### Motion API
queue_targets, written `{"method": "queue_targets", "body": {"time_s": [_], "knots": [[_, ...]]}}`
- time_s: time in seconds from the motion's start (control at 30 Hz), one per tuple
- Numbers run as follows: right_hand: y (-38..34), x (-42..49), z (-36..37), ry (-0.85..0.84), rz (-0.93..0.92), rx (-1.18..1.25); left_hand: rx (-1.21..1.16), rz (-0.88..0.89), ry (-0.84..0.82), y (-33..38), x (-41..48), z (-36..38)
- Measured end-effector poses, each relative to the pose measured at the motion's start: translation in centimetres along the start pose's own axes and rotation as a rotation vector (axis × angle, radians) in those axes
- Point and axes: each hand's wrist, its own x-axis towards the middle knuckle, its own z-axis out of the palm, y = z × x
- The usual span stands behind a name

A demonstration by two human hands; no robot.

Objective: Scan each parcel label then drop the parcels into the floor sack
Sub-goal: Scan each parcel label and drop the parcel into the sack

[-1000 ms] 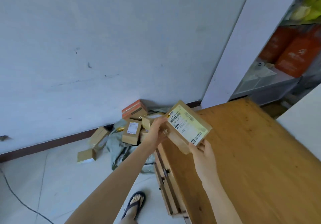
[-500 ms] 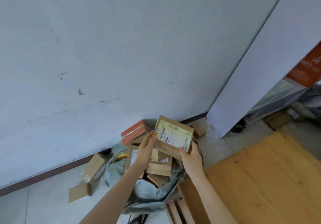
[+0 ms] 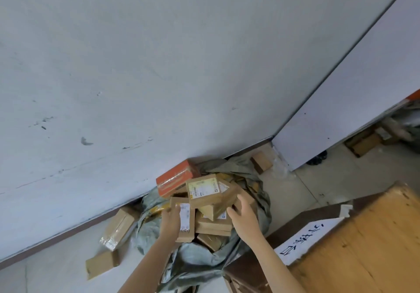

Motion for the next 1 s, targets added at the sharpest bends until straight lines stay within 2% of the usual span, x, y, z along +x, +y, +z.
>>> {"method": "queue_targets", "body": {"time_s": [0.13, 0.23, 0.37, 0.63, 0.8, 1.0], "knots": [[2.3, -1.3, 0.8, -0.047, 0.089, -0.072, 0.144, -0.036, -0.008, -1.0, 1.1, -1.6], [2.8, -2.0, 0.8, -0.044, 0.096, -0.125, 0.246, 0.013, -0.018, -0.2, 0.9, -1.1], [1.7, -2.5, 0.5, -0.044, 0.088, -0.121, 0.430, 0.165, -0.110, 1.1, -0.1, 0.6], [-0.5, -4.6, -3.3, 0.028, 0.037, -0.174, 0.862, 0.491, -0.420, 4.9, -5.1, 6.3], [-0.3, -7.1, -8.5, 0.160, 0.026, -0.239, 1.032, 0.782, -0.473, 7.7, -10.3, 10.7], [3.1, -13.5, -13.3, 0.328, 0.018, -0.276, 1.137, 0.941, -0.556, 6.8, -17.1, 13.7]]}}
